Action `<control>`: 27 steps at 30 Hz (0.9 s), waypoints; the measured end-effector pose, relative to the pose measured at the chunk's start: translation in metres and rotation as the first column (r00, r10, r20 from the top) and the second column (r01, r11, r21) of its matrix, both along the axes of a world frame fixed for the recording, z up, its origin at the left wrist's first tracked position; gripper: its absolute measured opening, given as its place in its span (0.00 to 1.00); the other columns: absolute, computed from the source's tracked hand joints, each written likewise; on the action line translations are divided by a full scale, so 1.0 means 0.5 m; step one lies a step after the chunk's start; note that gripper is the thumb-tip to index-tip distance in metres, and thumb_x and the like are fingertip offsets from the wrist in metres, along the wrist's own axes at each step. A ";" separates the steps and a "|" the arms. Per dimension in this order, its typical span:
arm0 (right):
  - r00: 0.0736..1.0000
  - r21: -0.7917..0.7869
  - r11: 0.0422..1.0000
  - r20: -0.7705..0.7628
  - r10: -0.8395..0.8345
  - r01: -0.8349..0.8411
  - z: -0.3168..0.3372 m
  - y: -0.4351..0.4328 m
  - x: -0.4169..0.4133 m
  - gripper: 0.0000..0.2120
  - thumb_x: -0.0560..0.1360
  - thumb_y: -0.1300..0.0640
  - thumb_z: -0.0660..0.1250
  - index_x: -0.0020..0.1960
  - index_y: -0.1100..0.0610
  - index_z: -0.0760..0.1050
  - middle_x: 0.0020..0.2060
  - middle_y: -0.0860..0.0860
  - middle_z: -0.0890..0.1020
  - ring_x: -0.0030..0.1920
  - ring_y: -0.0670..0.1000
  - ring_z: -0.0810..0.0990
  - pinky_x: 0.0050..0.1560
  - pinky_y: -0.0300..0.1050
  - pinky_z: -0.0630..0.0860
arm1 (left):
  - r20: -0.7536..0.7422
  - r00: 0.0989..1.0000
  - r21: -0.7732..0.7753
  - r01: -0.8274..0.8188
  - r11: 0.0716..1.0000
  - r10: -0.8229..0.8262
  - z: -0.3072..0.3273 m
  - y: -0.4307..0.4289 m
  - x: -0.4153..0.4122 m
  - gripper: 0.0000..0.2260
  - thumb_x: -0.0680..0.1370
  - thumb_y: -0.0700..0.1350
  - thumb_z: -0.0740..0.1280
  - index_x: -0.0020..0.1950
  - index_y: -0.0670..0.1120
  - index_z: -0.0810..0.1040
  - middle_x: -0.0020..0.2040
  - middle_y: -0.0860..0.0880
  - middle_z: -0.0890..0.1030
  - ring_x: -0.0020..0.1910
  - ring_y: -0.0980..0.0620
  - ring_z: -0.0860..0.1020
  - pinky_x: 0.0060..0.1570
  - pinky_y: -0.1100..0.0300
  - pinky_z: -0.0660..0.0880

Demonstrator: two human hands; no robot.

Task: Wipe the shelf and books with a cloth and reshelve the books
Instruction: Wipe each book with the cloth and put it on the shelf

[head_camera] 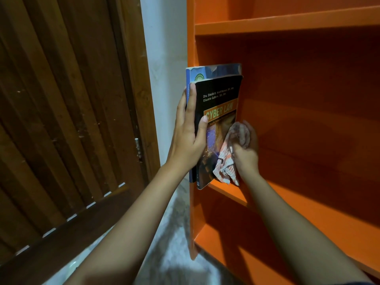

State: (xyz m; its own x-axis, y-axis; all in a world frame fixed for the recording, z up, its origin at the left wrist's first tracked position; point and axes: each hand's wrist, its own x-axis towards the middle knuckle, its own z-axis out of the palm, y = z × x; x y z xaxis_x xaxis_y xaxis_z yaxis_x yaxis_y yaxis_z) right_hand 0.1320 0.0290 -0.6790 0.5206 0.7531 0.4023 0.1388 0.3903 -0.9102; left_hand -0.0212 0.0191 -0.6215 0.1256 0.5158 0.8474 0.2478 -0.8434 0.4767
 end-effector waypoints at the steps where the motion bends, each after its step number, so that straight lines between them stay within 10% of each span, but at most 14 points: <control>1: 1.000 -0.016 1.000 0.020 -0.002 0.002 -0.001 -0.004 0.000 0.24 0.72 0.74 0.62 0.66 0.61 0.67 0.60 0.53 0.73 0.61 0.51 0.75 0.63 0.48 0.73 | -0.003 1.000 -0.003 -0.001 1.000 0.001 0.000 0.000 -0.001 0.27 0.81 0.38 0.58 0.73 0.49 0.46 0.74 0.38 0.56 0.72 0.53 0.59 0.58 0.81 0.61; 7: 0.998 -0.196 0.979 -0.034 0.052 -0.058 -0.050 0.027 0.047 0.33 0.60 0.42 0.69 0.61 0.56 0.75 0.56 0.58 0.79 0.54 0.53 0.78 0.62 0.56 0.74 | -0.015 1.000 -0.034 0.017 0.999 -0.017 0.001 -0.004 -0.007 0.26 0.82 0.41 0.58 0.72 0.56 0.45 0.75 0.40 0.57 0.73 0.48 0.60 0.60 0.80 0.62; 11: 0.996 -0.073 0.997 0.085 -0.023 0.029 -0.002 -0.030 0.021 0.22 0.68 0.55 0.69 0.60 0.41 0.71 0.60 0.52 0.77 0.60 0.53 0.77 0.61 0.56 0.74 | -0.029 0.999 -0.047 0.015 0.999 -0.016 0.002 -0.010 -0.008 0.26 0.82 0.41 0.58 0.72 0.57 0.46 0.75 0.41 0.57 0.73 0.50 0.60 0.58 0.82 0.62; 16: 0.993 -0.020 0.999 0.117 -0.027 0.030 0.032 -0.072 0.007 0.21 0.74 0.60 0.68 0.65 0.48 0.69 0.59 0.49 0.76 0.60 0.53 0.76 0.59 0.55 0.76 | -0.079 0.997 -0.096 -0.003 0.995 -0.004 0.012 -0.023 -0.019 0.27 0.82 0.44 0.57 0.72 0.61 0.44 0.75 0.45 0.56 0.73 0.50 0.60 0.61 0.67 0.69; 20: 0.989 -0.018 0.999 0.142 -0.048 0.051 0.064 -0.102 0.007 0.18 0.75 0.61 0.67 0.62 0.52 0.70 0.44 0.40 0.76 0.51 0.50 0.78 0.49 0.42 0.76 | -0.142 0.989 -0.127 -0.068 0.989 0.050 0.027 -0.048 -0.030 0.27 0.82 0.45 0.57 0.76 0.56 0.46 0.77 0.46 0.54 0.75 0.53 0.55 0.59 0.77 0.58; 23: 0.981 0.013 0.997 0.181 -0.074 0.073 0.094 -0.133 -0.001 0.19 0.75 0.58 0.67 0.65 0.53 0.69 0.47 0.41 0.77 0.49 0.46 0.79 0.46 0.38 0.75 | -0.158 0.984 -0.152 -0.100 0.983 0.076 0.050 -0.070 -0.050 0.25 0.82 0.47 0.57 0.77 0.52 0.51 0.76 0.46 0.55 0.75 0.51 0.55 0.65 0.62 0.62; 27: 0.965 0.095 0.994 0.249 -0.079 0.056 0.129 -0.180 -0.029 0.17 0.75 0.55 0.68 0.62 0.50 0.71 0.53 0.46 0.79 0.54 0.49 0.80 0.51 0.52 0.79 | -0.204 0.969 -0.155 -0.174 0.972 0.141 0.080 -0.112 -0.093 0.22 0.82 0.49 0.57 0.75 0.49 0.59 0.74 0.48 0.61 0.74 0.53 0.59 0.64 0.59 0.62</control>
